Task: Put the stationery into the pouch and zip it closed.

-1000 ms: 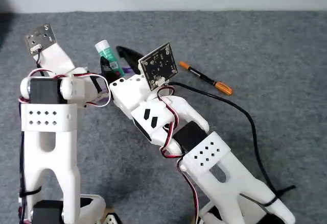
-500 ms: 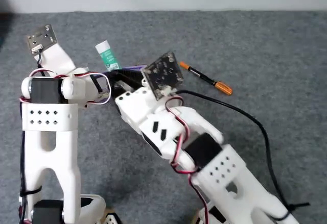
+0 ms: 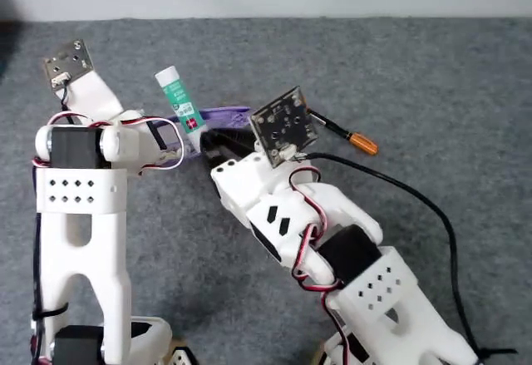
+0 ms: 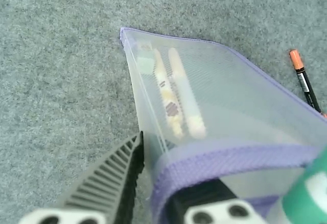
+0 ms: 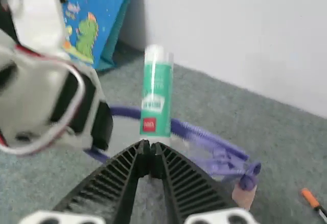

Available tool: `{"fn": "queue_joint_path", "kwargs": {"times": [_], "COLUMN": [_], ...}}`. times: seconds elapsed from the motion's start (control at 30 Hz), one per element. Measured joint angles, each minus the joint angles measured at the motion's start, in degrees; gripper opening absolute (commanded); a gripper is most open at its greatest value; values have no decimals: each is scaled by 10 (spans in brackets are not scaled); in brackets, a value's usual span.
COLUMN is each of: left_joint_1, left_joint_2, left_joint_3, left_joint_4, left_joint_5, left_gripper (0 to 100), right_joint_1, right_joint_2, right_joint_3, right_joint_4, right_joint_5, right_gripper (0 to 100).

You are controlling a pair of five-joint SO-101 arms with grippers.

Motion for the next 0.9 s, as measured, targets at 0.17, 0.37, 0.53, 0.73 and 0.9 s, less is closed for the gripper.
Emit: {"fn": "queue_joint_path", "kwargs": {"times": [0.17,0.37,0.53,0.73,0.9], "left_joint_1": [-3,-1,-1,-2,-1], "left_joint_2": [2,4,4,4,5], "left_joint_3": [0,0,0,0,0], "left_joint_4": [0,0,0,0,0], "left_joint_5": [3,0,0,0,0], "left_gripper": [12,12,12,12,12], "right_joint_1": [3,13,13,12,12], "right_joint_2": [62,167,119,64,55], "right_joint_3": [33,11,-20,-22,-22], "right_joint_4": [-85,-89,11,37,59], "right_joint_5": [0,1,1,1,1], "right_gripper": [7,7,7,7,7]}}
